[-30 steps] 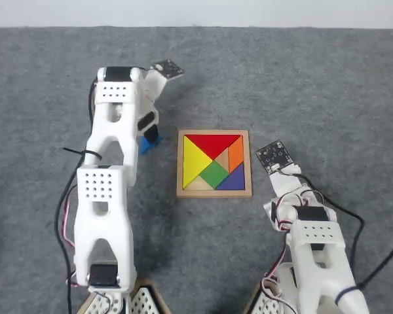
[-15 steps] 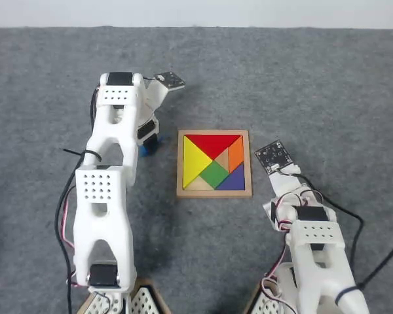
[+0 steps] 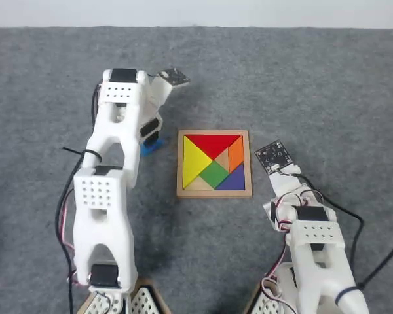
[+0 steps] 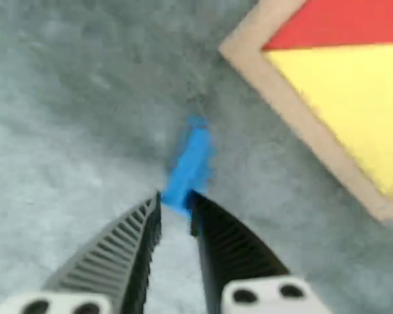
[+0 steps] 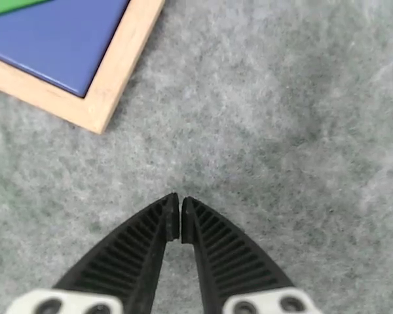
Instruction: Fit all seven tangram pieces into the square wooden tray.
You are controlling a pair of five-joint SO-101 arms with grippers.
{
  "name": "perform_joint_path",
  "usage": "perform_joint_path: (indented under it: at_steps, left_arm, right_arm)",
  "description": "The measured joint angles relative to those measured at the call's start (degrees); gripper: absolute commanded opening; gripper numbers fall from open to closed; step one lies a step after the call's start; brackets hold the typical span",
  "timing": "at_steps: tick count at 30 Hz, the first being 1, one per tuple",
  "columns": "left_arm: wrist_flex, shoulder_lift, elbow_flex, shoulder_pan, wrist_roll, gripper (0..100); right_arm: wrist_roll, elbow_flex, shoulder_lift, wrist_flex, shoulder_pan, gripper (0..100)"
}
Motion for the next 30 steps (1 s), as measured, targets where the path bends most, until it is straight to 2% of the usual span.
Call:
perform_joint_path:
  at_steps: [8, 11, 13, 17, 21, 25, 30]
  left_arm:
    - [-0.97, -30.51, 31.38, 7.74, 0.88, 6]
    - [-6.42, -40.53, 41.85, 9.05, 2.81, 13]
    - [-9.41, -42.64, 44.92, 8.70, 3.52, 17]
    - [-14.51, -42.20, 45.27, 4.66, 4.84, 18]
    - [-19.08, -36.04, 42.20, -0.09, 4.92, 18]
    - [-20.75, -26.73, 34.20, -1.32, 4.92, 18]
    - [-19.16, -14.42, 21.54, -1.14, 4.40, 18]
  right_arm:
    - [0.00, 0.00, 0.00, 0.00, 0.00, 0.8]
    - [0.00, 0.00, 0.00, 0.00, 0.00, 0.8]
    - [0.00, 0.53, 0.00, 0.00, 0.00, 0.8]
    - [0.00, 0.79, 0.00, 0.00, 0.09, 0.8]
    - [0.00, 0.79, 0.00, 0.00, 0.00, 0.8]
    - [0.00, 0.79, 0.00, 0.00, 0.00, 0.8]
    - [0.00, 0.79, 0.00, 0.00, 0.00, 0.8]
